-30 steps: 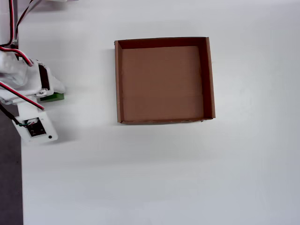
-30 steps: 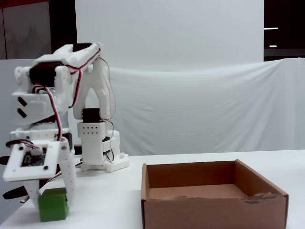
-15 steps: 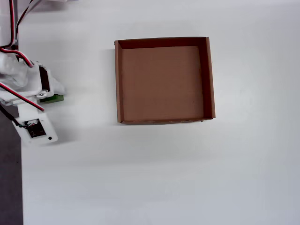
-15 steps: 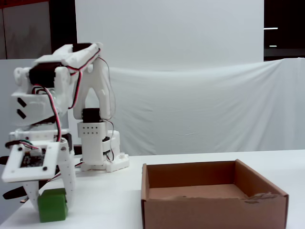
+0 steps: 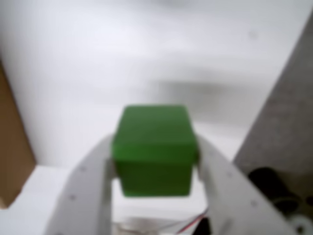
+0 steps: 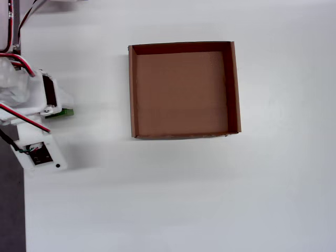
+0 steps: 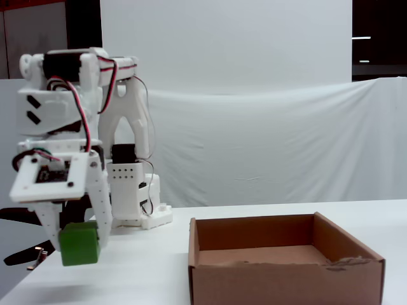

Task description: Grasp a green cube and put it in a box.

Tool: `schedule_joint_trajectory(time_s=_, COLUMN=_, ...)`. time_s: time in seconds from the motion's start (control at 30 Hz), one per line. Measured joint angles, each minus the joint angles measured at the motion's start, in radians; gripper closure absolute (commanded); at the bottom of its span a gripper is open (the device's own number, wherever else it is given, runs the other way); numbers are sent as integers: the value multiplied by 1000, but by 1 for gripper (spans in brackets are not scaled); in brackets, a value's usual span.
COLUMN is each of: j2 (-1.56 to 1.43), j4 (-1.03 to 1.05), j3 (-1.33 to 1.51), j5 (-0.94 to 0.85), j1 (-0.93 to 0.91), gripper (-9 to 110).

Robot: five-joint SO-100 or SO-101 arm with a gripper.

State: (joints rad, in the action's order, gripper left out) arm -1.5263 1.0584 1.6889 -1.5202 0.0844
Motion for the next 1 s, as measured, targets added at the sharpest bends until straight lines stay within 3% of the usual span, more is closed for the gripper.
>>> schedule_joint_trajectory(time_s=0.47, j2=0, j4=103, j3=-279, j5=367, j1=311, gripper=89)
schedule_joint_trajectory(time_s=1.0, j2=25, j4=244, j3=-407, j5=535, j1=538, gripper=87)
